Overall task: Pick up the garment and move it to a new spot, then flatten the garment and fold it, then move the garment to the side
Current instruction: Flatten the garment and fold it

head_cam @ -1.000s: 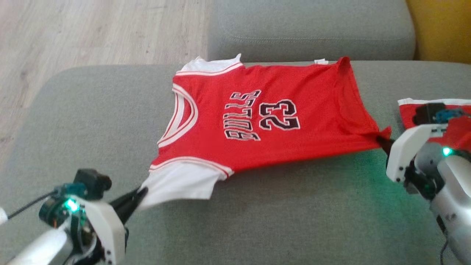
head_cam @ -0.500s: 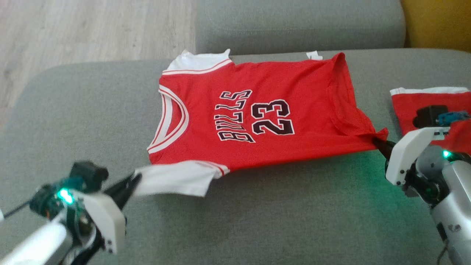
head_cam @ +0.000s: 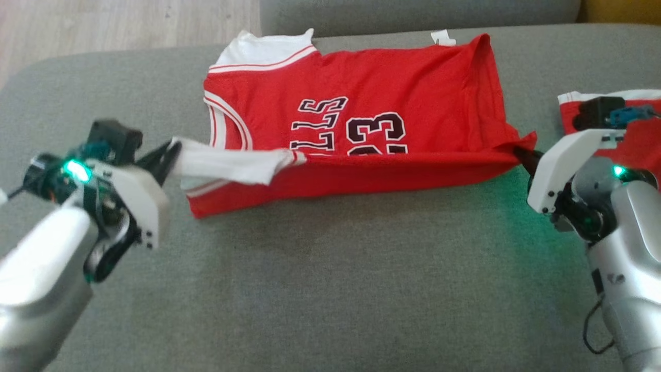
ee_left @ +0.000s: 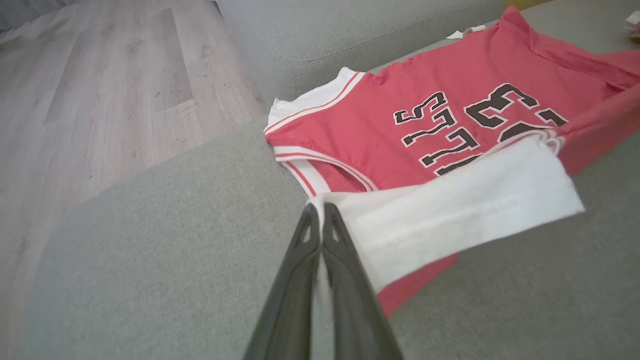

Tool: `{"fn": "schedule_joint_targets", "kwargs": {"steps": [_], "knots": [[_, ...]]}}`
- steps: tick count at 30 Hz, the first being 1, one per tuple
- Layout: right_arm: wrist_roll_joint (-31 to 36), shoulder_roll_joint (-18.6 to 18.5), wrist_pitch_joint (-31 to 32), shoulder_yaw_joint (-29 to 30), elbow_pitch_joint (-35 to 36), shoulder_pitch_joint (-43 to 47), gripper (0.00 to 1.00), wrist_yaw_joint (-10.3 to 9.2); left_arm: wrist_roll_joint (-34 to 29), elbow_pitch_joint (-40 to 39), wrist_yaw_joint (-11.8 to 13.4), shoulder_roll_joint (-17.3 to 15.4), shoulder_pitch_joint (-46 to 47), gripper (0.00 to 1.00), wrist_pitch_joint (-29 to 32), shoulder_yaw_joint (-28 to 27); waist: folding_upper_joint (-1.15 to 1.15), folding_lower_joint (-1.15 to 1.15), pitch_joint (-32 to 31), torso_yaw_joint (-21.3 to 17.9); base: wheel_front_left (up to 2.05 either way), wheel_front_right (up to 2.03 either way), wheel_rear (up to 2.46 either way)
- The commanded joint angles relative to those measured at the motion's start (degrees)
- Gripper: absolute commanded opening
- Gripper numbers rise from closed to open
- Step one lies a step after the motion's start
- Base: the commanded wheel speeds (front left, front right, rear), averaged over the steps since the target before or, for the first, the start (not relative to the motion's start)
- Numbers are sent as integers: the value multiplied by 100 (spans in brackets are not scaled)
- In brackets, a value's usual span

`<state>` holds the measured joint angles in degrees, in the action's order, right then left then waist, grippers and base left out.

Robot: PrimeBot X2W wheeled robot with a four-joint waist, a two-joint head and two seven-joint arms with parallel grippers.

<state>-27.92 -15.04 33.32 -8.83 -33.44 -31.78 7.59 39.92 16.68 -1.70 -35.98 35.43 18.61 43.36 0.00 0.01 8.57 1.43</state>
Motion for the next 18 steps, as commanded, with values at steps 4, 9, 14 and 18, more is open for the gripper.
{"fn": "schedule_joint_targets", "kwargs": {"steps": [4,9,14,18], "knots": [[278,158,40,63,36,-447,0,-10,-216,477,-164,-29,842,0,28,-139,0,-1,181,-96,0,0,0],[524,326,33,118,-177,-703,0,-10,-415,1093,-318,191,1248,0,-36,60,0,-1,355,-171,0,0,0],[697,435,-100,166,-462,-995,0,-10,-608,1738,-398,556,1653,0,-273,248,0,-1,564,-222,0,0,0],[916,497,-486,391,-674,-1241,100,-10,-754,2185,-218,822,1971,100,-740,193,0,-1,693,-252,0,0,0]]}}
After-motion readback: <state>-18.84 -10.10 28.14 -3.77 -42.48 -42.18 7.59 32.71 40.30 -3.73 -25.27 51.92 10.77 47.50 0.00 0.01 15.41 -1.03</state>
